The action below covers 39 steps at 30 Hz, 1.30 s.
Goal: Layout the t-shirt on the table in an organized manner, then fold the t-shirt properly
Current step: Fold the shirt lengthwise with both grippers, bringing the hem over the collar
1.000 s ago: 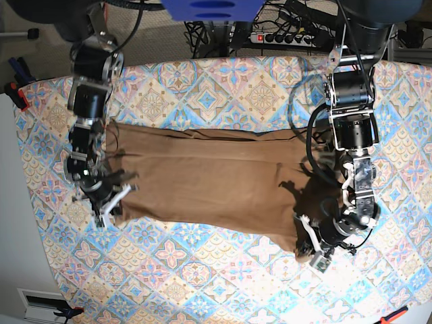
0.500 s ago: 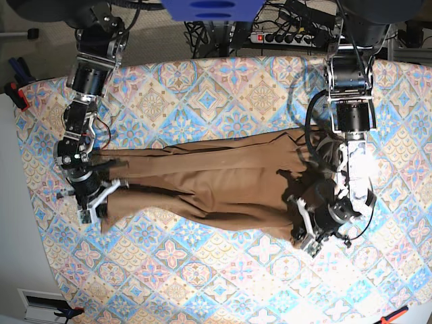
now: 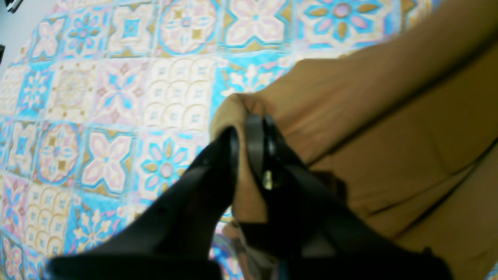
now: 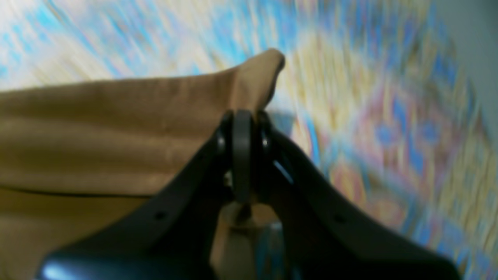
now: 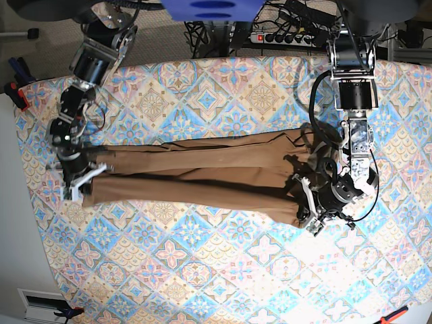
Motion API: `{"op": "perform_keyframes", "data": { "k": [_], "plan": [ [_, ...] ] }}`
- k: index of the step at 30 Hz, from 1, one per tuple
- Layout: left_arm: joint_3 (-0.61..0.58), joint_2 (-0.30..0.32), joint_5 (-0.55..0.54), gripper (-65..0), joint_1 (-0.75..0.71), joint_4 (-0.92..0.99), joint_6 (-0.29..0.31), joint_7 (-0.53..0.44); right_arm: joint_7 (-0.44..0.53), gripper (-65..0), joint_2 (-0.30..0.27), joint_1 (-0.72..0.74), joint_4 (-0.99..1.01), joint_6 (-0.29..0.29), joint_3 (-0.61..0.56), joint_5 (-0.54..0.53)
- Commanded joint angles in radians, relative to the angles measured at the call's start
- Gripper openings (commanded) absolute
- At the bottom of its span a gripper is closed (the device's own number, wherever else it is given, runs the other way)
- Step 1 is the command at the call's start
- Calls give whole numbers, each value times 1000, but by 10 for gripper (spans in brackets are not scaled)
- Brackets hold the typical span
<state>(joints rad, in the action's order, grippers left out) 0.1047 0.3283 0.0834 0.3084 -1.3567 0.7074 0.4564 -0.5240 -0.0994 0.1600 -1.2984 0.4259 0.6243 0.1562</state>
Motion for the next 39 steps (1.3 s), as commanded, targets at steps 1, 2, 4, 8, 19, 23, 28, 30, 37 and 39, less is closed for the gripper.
{"op": "perform_keyframes", "data": {
  "k": [1, 2, 4, 8, 19, 23, 28, 30, 37, 39],
  "plan": [
    [2, 10, 8, -650, 24, -30, -9, -23, 35, -650, -12, 31, -19, -2, 2, -19],
    [2, 10, 28, -650, 18, -33, -9, -23, 35, -650, -10, 33, -19, -2, 6, -19],
    [2, 7, 89, -650, 11, -50, -9, -23, 35, -650, -9, 33, -22, -2, 6, -19],
    [2, 4, 180, -650, -5, -59, -9, -23, 41, -650, -9, 33, -25, -2, 7, -19],
    [2, 2, 296, -650, -51, -68, -9, -23, 43, -650, 50, 25, -31, 0, 159, -19],
    [2, -18, 304, -650, -104, -85, -9, -23, 41, -650, 50, 25, -20, 0, 159, -19],
    [0, -31, 304, -650, -156, -85, -9, -23, 34, -650, 51, 25, -19, 0, 159, -17],
    [2, -39, 304, -650, -170, -85, -9, -23, 34, -650, 51, 25, -17, 0, 157, -16],
    [23, -59, 306, -650, -190, -85, -9, -21, 34, -650, 53, 25, 27, 0, 157, -16],
    [57, -84, 306, -571, -190, -85, -9, -21, 34, -650, 53, 25, 36, 0, 157, -14]
  ]
}}
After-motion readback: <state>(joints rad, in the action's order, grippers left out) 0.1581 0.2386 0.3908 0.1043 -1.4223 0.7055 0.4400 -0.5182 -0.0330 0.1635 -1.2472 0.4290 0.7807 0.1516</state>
